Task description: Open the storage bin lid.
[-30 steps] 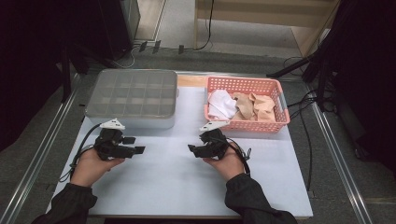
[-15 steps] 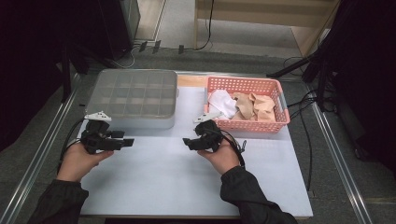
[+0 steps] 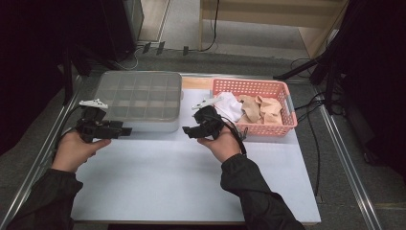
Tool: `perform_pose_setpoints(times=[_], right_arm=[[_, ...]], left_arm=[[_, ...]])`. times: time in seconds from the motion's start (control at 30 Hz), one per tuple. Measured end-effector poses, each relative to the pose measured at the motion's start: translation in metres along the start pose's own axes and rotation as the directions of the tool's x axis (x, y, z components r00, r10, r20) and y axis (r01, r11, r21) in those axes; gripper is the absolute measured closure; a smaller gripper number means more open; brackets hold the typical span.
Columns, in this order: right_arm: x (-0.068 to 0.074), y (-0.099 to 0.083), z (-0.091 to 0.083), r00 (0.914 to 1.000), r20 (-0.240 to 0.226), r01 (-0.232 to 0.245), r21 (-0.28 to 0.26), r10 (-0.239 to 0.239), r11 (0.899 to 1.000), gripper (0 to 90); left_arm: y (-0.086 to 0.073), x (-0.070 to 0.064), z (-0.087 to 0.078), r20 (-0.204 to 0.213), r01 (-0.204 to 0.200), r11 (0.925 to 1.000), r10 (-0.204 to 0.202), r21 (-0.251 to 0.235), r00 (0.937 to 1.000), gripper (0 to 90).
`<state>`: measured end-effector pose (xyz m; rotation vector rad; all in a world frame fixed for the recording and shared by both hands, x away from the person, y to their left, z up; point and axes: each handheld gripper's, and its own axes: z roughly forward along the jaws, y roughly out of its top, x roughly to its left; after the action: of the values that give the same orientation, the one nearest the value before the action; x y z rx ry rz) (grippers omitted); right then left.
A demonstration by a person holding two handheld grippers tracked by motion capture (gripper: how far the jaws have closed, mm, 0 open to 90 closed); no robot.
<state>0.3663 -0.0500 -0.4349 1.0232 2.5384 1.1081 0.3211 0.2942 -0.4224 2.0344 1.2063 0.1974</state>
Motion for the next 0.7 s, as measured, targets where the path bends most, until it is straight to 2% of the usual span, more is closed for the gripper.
perform_pose_setpoints(times=[0.07,0.1,0.2,0.27,0.3,0.37,0.5,0.57,0.7], right_arm=[[-0.001,0.006,0.001,1.0,0.0,0.0,0.006,0.0,1.0,40.7],[-0.002,0.011,0.001,0.9999,0.011,0.01,0.006,-0.01,1.0,41.9],[-0.004,0.017,0.001,0.9999,0.01,0.013,0.008,-0.013,1.0,42.3],[-0.008,0.027,0.002,0.9998,0.017,0.004,0.007,-0.004,1.0,41.9],[-0.008,0.027,0.002,0.9998,0.017,0.004,0.007,-0.004,1.0,41.9],[-0.012,0.034,0.004,0.9995,0.032,-0.009,0.009,0.009,1.0,41.4],[-0.02,0.045,0.009,0.9985,0.029,-0.046,0.012,0.046,0.999,42.1],[-0.024,0.05,0.012,0.9975,0.015,-0.069,0.017,0.069,0.997,42.2],[-0.031,0.06,0.018,0.9938,0.022,-0.11,0.029,0.109,0.994,45.6]], left_arm=[[0.005,0.004,-0.005,-0.005,-0.004,0.9999,0.004,-0.012,1.0,50.1],[0.009,0.009,-0.01,-0.032,0.004,0.9996,-0.005,-0.028,0.9995,52.5],[0.013,0.017,-0.014,-0.047,0.014,0.9989,-0.016,-0.044,0.9988,53.7],[0.019,0.029,-0.014,-0.062,0.037,0.9992,-0.038,-0.016,0.9974,52.6],[0.019,0.029,-0.014,-0.062,0.037,0.9992,-0.038,-0.016,0.9974,52.5],[0.023,0.036,-0.014,-0.099,0.046,0.9989,-0.046,-0.002,0.994,51.9],[0.033,0.051,-0.014,-0.121,0.084,0.9963,-0.08,0.022,0.9894,52.5],[0.037,0.057,-0.016,-0.117,0.091,0.9957,-0.088,0.021,0.9893,55.2],[0.046,0.066,-0.016,-0.131,0.097,0.9951,-0.093,0.021,0.9869,55.0]])
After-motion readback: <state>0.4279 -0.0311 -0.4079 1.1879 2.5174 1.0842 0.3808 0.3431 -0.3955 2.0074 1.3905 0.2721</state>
